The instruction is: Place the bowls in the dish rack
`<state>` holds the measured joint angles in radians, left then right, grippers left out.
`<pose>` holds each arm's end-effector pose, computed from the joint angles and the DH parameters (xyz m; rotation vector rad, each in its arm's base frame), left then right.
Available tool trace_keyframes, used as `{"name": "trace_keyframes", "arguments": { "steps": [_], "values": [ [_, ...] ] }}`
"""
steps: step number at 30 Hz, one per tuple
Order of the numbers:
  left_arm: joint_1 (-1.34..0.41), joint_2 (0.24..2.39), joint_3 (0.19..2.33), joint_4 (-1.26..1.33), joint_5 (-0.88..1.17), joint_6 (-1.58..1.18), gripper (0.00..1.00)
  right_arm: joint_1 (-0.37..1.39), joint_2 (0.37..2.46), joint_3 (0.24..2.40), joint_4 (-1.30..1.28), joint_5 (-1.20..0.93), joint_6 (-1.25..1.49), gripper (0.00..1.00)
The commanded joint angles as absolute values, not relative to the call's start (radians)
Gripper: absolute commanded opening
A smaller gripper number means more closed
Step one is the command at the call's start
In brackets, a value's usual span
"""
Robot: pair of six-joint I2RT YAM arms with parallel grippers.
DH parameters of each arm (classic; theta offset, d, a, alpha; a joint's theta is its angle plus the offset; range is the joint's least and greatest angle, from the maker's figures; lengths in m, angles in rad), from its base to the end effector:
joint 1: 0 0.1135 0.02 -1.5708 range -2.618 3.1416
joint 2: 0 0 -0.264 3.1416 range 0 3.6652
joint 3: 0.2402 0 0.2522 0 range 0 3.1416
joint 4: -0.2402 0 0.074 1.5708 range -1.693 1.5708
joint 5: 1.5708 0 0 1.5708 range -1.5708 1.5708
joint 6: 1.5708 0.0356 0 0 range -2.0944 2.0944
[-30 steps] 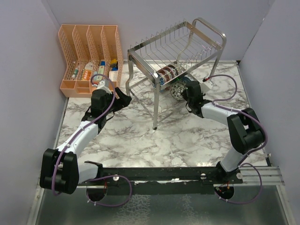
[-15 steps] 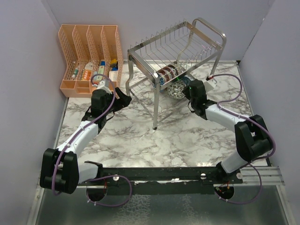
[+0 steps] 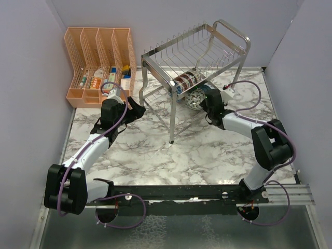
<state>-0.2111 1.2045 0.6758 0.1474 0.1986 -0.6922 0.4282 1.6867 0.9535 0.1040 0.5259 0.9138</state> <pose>0.2609 -0.0631 0.2477 -0.3496 1.9978 -0.7788 0.3326 0.1322 0.1947 0.7816 1.9627 0.2211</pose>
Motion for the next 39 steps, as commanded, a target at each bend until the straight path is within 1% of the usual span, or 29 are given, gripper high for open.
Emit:
{"name": "trace_keyframes", "arguments": {
  "steps": [1, 4, 5, 7, 10, 13, 14, 23, 30, 34, 39],
  "values": [
    [-0.208, 1.189, 0.67, 0.158, 0.196, -0.676, 0.76, 0.425, 1.722, 0.998, 0.133, 0.519, 0.871, 0.42],
    [-0.208, 1.19, 0.669, 0.158, 0.196, -0.676, 0.76, 0.424, 1.738, 1.011, 0.139, 0.511, 0.857, 0.39],
    [-0.208, 1.19, 0.669, 0.158, 0.196, -0.676, 0.76, 0.425, 1.744, 1.014, 0.14, 0.51, 0.854, 0.34],
    [-0.209, 1.192, 0.669, 0.157, 0.196, -0.676, 0.76, 0.425, 1.75, 1.017, 0.144, 0.508, 0.847, 0.31],
    [-0.209, 1.191, 0.671, 0.158, 0.196, -0.675, 0.76, 0.425, 1.753, 1.015, 0.149, 0.503, 0.84, 0.21],
    [-0.209, 1.191, 0.671, 0.158, 0.198, -0.677, 0.76, 0.425, 1.747, 1.01, 0.156, 0.505, 0.829, 0.02],
    [-0.208, 1.193, 0.671, 0.159, 0.198, -0.677, 0.76, 0.425, 1.743, 1.007, 0.16, 0.509, 0.821, 0.01],
    [-0.209, 1.197, 0.671, 0.165, 0.201, -0.682, 0.76, 0.425, 1.631, 0.932, 0.284, 0.549, 0.664, 0.01],
    [-0.209, 1.203, 0.671, 0.167, 0.204, -0.684, 0.76, 0.426, 1.549, 0.857, 0.359, 0.518, 0.538, 0.01],
    [-0.208, 1.203, 0.672, 0.169, 0.204, -0.683, 0.76, 0.438, 1.512, 0.822, 0.464, 0.463, 0.414, 0.01],
    [-0.208, 1.2, 0.672, 0.17, 0.205, -0.684, 0.76, 0.486, 1.501, 0.801, 0.6, 0.483, 0.204, 0.01]
  ]
}}
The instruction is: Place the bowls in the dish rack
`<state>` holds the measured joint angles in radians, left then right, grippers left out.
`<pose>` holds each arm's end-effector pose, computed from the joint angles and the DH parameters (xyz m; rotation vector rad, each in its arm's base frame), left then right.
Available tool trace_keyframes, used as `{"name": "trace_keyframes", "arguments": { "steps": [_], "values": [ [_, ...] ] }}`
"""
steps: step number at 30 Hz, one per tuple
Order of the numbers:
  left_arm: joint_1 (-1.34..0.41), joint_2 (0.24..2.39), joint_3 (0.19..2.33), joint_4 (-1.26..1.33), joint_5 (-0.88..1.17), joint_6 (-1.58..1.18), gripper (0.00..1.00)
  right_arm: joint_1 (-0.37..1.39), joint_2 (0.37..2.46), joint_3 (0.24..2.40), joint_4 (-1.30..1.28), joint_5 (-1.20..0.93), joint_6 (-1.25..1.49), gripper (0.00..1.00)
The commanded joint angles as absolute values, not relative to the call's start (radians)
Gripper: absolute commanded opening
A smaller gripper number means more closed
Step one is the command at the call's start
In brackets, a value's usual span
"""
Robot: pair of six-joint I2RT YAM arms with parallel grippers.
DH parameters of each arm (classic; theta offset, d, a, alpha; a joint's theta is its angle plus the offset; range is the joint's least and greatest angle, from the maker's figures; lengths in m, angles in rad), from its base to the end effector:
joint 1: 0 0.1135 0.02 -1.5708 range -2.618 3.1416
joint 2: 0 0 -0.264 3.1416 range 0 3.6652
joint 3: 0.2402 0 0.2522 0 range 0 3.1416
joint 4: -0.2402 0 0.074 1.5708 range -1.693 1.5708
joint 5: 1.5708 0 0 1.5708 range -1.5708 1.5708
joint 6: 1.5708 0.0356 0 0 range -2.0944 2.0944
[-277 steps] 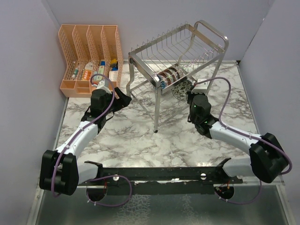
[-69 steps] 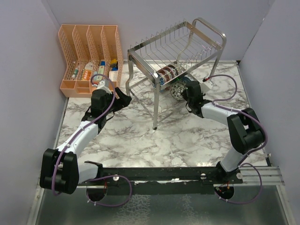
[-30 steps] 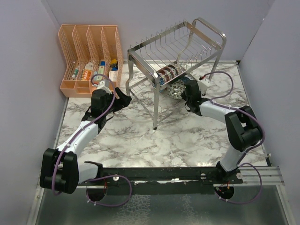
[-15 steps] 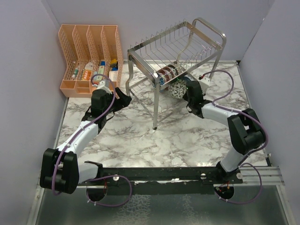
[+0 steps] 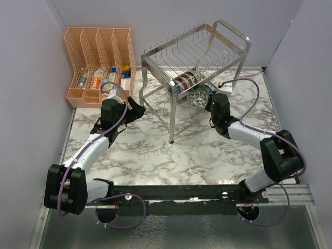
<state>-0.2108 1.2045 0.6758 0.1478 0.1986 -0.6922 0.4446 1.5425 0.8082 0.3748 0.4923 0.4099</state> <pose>0.2609 -0.0630 0.2477 -0.3498 1.9973 -0.7787 0.3080 0.1281 0.2207 0.2912 1.8649 0.1084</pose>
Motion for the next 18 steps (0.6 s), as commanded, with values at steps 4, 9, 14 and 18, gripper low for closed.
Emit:
{"name": "trace_keyframes", "arguments": {
  "steps": [4, 9, 14, 18],
  "values": [
    [-0.209, 1.197, 0.671, 0.17, 0.206, -0.683, 0.76, 0.52, 1.507, 0.77, 0.718, 0.529, 0.058, 0.01],
    [-0.209, 1.197, 0.669, 0.167, 0.206, -0.685, 0.76, 0.601, 1.518, 0.701, 0.955, 0.673, -0.176, 0.01],
    [-0.209, 1.202, 0.672, 0.168, 0.203, -0.684, 0.76, 0.638, 1.577, 0.652, 1.231, 0.788, -0.395, 0.01],
    [-0.208, 1.206, 0.674, 0.166, 0.201, -0.683, 0.76, 0.64, 1.66, 0.643, 1.396, 0.819, -0.541, 0.01]
  ]
}}
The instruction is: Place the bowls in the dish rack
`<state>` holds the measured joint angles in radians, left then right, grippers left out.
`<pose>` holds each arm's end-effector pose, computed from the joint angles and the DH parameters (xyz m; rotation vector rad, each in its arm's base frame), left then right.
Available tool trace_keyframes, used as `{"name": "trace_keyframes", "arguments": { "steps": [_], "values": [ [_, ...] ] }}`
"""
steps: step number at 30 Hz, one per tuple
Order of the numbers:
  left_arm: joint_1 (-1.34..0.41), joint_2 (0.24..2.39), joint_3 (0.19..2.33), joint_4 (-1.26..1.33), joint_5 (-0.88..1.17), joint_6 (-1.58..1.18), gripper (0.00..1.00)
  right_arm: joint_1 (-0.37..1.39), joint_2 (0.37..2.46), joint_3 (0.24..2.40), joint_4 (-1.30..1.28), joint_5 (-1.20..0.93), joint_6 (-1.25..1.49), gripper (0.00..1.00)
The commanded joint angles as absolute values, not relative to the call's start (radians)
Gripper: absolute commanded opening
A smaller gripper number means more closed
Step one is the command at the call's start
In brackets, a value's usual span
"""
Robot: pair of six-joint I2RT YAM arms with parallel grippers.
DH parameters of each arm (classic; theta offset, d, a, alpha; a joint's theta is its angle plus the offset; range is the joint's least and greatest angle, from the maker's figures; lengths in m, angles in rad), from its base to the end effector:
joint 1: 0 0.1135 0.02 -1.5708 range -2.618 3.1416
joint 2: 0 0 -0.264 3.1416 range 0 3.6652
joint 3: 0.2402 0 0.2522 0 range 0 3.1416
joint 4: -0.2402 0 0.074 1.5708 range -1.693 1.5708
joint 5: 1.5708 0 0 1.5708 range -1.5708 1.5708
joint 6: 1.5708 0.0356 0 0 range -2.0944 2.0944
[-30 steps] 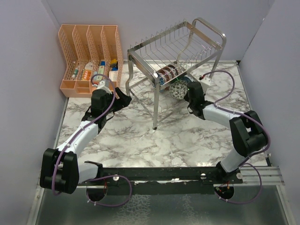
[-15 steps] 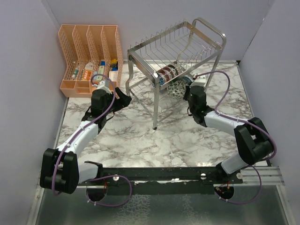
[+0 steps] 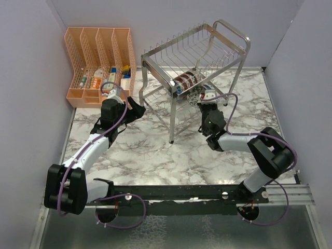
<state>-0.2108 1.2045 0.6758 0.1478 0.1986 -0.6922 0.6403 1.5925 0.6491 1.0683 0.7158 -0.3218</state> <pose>0.2609 -0.0630 0.2477 -0.3498 1.9973 -0.7787 0.2691 0.1714 0.2269 -0.1186 1.4772 -0.2586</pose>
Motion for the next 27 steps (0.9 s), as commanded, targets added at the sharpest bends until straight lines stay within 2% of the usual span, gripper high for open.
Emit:
{"name": "trace_keyframes", "arguments": {
  "steps": [1, 5, 8, 27],
  "values": [
    [-0.209, 1.207, 0.674, 0.165, 0.201, -0.681, 0.76, 0.64, 1.684, 0.64, 1.452, 0.828, -0.583, 0.01],
    [-0.208, 1.21, 0.675, 0.164, 0.198, -0.68, 0.76, 0.64, 1.792, 0.643, 1.691, 0.878, -0.771, 0.01],
    [-0.209, 1.216, 0.677, 0.166, 0.2, -0.682, 0.76, 0.642, 1.855, 0.659, 1.769, 0.893, -0.831, 0.01],
    [-0.209, 1.226, 0.678, 0.176, 0.212, -0.684, 0.76, 0.643, 2.006, 0.799, 1.781, 0.841, -0.945, 0.01]
  ]
}}
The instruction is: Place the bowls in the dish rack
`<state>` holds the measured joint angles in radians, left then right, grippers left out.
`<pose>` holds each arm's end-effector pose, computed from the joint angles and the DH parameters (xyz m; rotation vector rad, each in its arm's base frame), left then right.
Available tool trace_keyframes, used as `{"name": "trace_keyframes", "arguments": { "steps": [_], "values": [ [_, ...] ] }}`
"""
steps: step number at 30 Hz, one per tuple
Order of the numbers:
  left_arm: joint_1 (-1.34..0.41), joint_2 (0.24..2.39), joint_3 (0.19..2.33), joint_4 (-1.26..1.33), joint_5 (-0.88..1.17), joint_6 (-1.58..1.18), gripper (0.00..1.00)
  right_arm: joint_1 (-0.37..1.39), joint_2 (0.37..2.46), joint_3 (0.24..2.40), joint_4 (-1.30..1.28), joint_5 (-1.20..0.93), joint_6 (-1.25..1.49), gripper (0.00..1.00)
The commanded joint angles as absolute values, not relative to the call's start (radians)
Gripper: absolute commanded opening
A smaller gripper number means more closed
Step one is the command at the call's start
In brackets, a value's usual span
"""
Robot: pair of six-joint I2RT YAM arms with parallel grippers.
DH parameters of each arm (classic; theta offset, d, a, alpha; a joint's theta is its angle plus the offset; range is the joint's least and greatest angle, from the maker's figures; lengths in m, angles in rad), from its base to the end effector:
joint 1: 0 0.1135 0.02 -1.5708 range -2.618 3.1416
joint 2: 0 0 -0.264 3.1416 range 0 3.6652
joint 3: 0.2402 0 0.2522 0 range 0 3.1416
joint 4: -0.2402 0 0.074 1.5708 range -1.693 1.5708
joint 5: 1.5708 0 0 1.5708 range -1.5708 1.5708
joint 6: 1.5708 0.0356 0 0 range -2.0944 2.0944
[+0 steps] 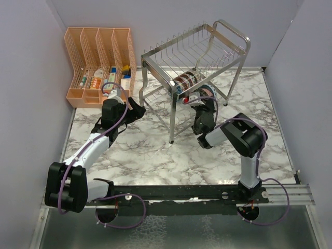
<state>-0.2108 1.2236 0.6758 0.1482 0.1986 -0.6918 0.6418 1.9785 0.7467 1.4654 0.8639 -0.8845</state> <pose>0.2634 -0.0635 0.2430 -0.3554 2.0156 -0.7738 0.3023 0.1921 0.1673 -0.3411 1.4253 -0.7732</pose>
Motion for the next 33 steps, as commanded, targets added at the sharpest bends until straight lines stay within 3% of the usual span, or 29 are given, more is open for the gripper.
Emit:
{"name": "trace_keyframes", "arguments": {
  "steps": [1, 15, 23, 27, 33],
  "values": [
    [-0.209, 1.225, 0.676, 0.176, 0.212, -0.684, 0.76, 0.643, 2.01, 0.807, 1.779, 0.836, -0.95, 0.01],
    [-0.208, 1.226, 0.672, 0.18, 0.212, -0.684, 0.76, 0.663, 2.064, 0.821, 1.78, 0.799, -1.009, 0.02],
    [-0.209, 1.224, 0.674, 0.178, 0.206, -0.682, 0.76, 0.695, 2.061, 0.788, 1.779, 0.759, -0.996, 0.27],
    [-0.208, 1.223, 0.672, 0.179, 0.206, -0.683, 0.76, 0.701, 2.051, 0.771, 1.778, 0.779, -0.976, 0.31],
    [-0.209, 1.216, 0.672, 0.179, 0.207, -0.684, 0.76, 0.7, 1.991, 0.738, 1.778, 0.825, -0.912, 0.49]
  ]
}}
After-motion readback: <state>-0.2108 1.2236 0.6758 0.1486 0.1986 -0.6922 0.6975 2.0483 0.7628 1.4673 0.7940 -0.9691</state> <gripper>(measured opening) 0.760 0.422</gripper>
